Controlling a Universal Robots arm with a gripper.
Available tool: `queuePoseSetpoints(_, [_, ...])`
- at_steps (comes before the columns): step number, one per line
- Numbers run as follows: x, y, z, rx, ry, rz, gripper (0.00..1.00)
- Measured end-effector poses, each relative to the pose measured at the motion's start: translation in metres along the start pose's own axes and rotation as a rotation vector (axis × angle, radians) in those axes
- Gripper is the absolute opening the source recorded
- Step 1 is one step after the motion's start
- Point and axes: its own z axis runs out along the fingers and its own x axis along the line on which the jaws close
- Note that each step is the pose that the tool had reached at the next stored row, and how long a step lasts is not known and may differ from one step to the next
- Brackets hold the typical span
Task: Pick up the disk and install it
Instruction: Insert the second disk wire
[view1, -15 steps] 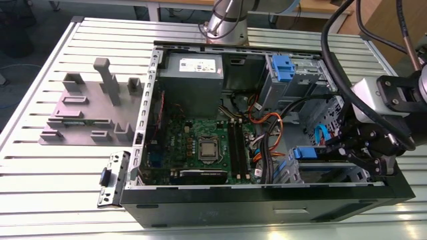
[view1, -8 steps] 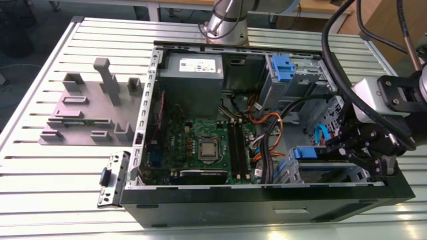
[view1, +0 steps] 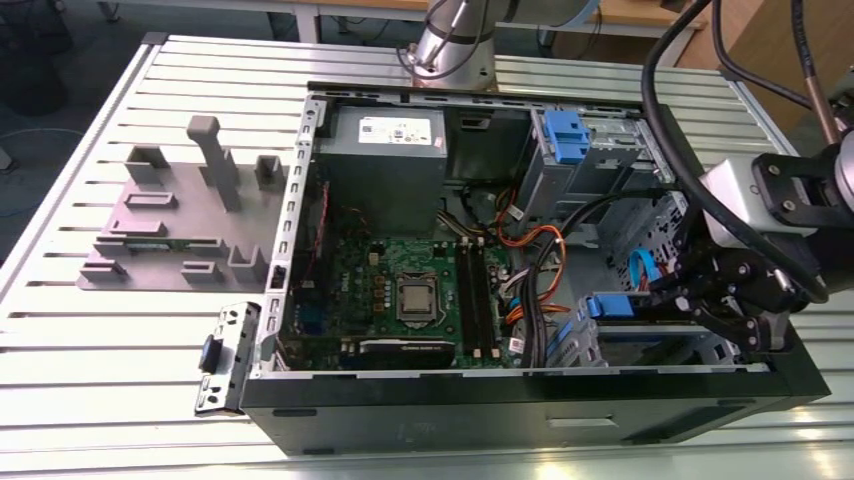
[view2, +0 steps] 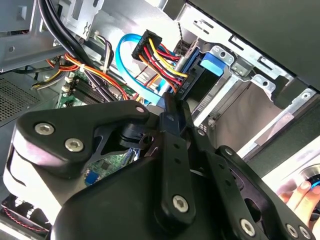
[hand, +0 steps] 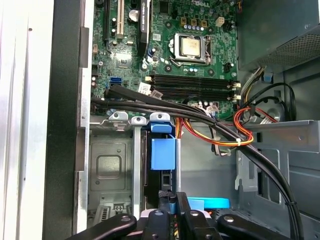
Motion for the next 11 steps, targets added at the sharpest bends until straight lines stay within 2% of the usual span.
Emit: queuePoseSetpoints(11, [0.0001,-0.0002,0.0006,-0.0002,-0.0005,0.000,0.18])
